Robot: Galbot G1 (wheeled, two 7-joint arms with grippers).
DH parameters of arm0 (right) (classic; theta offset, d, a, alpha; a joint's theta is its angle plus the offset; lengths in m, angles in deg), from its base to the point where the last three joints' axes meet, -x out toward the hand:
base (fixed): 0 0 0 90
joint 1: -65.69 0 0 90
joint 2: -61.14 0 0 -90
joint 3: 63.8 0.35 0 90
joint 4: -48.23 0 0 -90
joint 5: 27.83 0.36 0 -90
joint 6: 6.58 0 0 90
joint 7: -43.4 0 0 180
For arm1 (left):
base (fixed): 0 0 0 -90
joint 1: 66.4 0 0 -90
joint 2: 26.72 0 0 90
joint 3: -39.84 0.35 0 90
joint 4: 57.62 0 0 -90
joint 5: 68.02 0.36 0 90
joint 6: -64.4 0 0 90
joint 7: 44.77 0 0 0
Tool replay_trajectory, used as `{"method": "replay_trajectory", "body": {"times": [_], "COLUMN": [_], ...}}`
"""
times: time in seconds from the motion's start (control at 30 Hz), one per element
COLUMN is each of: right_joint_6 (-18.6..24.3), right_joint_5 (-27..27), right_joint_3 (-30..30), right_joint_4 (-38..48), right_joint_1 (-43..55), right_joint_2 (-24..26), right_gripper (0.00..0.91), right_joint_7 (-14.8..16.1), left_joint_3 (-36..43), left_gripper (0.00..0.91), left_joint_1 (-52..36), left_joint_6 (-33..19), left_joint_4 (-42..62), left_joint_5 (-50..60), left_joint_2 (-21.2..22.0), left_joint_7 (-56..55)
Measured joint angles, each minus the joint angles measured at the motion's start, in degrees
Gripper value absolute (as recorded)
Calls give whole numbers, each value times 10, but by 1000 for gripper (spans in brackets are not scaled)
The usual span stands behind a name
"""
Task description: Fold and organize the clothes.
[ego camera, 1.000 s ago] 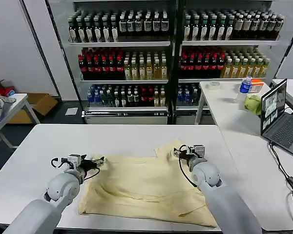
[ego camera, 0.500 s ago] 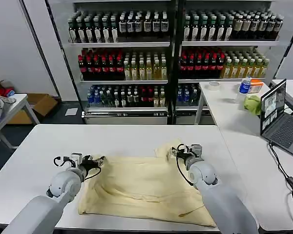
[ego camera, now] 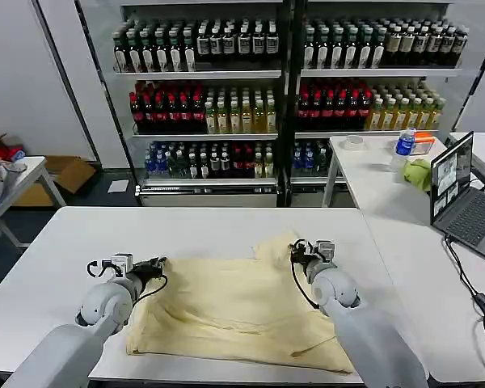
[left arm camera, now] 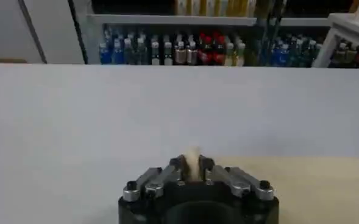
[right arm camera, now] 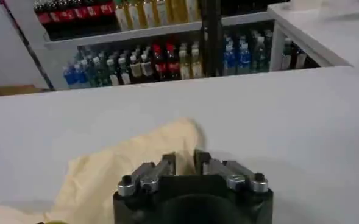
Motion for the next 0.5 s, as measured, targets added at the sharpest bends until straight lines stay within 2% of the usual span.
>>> {"method": "replay_trajectory", "body": {"times": [0.5], "right_joint_6": [1], "right_joint_5": [-5], "right_joint_3": [15], "right_joint_4": [-36], "right_joint_1": [-1], "right_joint_2": [10], "right_gripper": [0], "right_joint_7": [4], "left_joint_3": [-21], "left_gripper": [71], "left_joint_1": [8], "left_joint_6": [-5], "left_joint_4": [-27], "left_joint_5": [-28], "left_joint_2": [-7], "left_joint_7": [11]}}
